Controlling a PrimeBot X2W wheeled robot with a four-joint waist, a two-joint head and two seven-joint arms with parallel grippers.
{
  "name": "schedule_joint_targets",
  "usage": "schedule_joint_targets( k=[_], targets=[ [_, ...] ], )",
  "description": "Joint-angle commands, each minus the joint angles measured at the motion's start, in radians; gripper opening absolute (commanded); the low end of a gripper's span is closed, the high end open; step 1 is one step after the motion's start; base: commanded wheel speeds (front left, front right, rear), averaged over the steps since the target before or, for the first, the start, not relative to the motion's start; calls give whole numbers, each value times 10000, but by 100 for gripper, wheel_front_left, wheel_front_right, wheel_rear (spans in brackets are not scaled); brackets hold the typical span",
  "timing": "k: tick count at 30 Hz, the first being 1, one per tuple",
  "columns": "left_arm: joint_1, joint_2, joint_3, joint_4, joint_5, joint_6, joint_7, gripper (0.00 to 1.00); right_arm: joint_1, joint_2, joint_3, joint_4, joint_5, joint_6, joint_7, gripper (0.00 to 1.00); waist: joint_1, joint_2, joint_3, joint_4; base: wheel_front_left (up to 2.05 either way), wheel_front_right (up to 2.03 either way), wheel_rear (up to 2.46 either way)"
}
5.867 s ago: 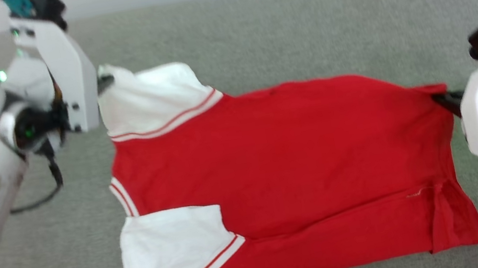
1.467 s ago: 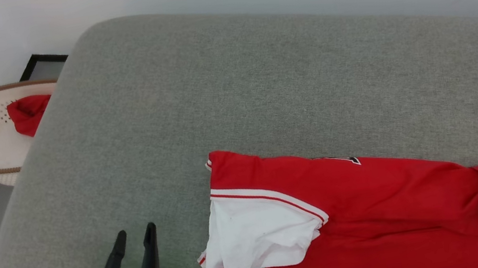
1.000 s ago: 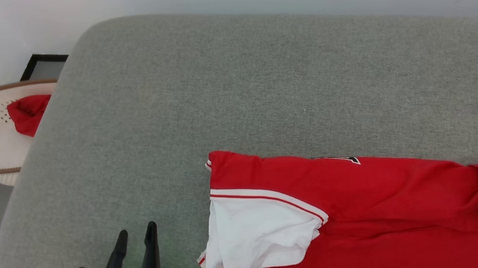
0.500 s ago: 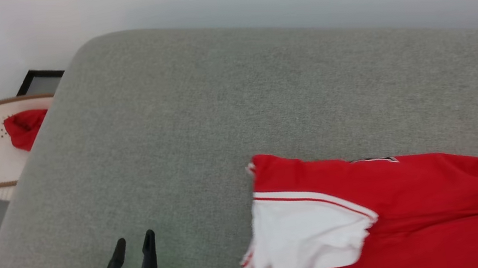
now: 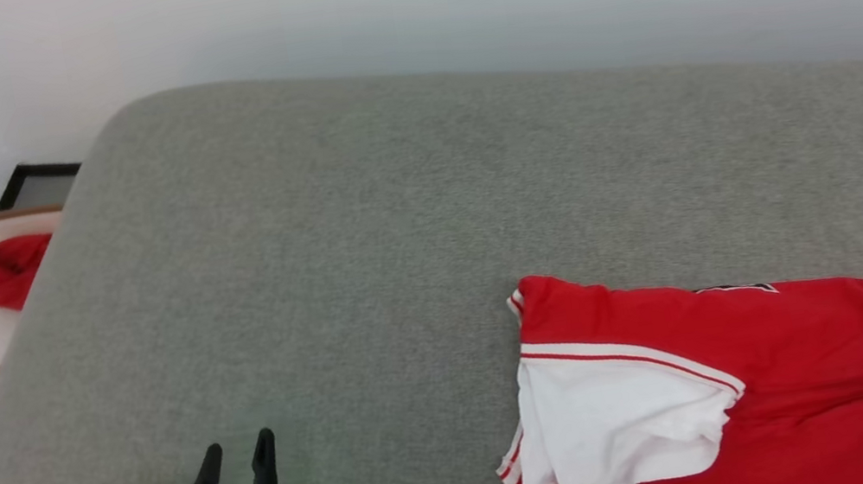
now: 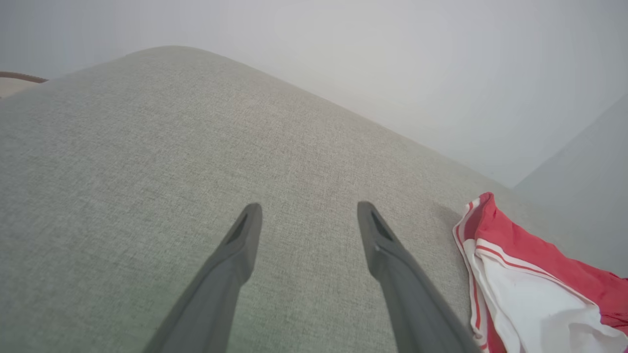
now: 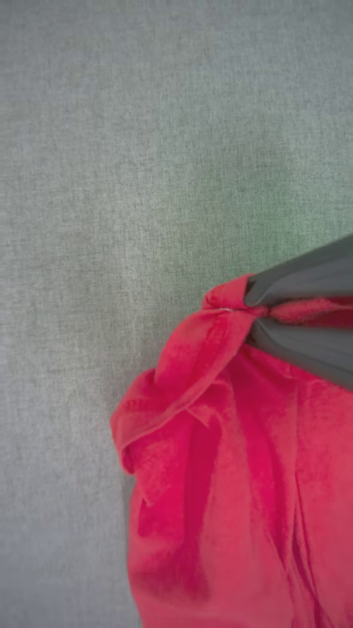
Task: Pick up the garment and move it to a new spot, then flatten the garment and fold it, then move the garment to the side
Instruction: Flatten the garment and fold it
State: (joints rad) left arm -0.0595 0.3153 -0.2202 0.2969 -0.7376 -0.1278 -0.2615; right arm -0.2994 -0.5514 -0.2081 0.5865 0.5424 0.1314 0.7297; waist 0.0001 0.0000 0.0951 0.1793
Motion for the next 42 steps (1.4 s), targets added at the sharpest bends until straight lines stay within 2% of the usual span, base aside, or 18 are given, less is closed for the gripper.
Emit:
schedule_joint_targets(
  k=[1, 7, 12, 17, 23, 31, 42],
  targets=[
    [75, 12, 30, 20, 32, -36, -30, 100, -110, 13, 88, -99, 90, -15, 40, 0, -1, 0, -94, -144, 0, 0, 0],
    [229, -62, 103, 111, 32, -36, -30, 100, 108, 337, 574, -1319, 601, -13, 466, 0, -1, 0, -355, -478, 0, 0, 0],
    [273, -164, 53, 177, -5, -36, -30, 100, 445, 1065, 906, -3027, 1559, -12, 991, 0, -1, 0, -540, -561, 0, 0, 0],
    [218, -299, -97, 302, 4, -36, -30, 100, 857, 1782, 1469, -4675, 1915, -12, 1530, 0, -1, 0, -670, -404, 0, 0, 0],
    [151, -442, -245, 444, -65, -37, -30, 100, 890, 2640, 2275, -5882, 1666, -12, 1819, 0, -1, 0, -729, -38, 0, 0, 0],
    [40, -627, -347, 556, -42, -37, -30, 100, 445, 3596, 3600, -6100, 1346, -12, 1704, 0, -1, 0, -698, 509, 0, 0, 0],
    [-199, -840, -545, 699, 68, -37, -30, 100, -415, 4312, 5026, -4688, 905, -12, 826, 0, -1, 0, -555, 1088, 0, 0, 0]
  ],
)
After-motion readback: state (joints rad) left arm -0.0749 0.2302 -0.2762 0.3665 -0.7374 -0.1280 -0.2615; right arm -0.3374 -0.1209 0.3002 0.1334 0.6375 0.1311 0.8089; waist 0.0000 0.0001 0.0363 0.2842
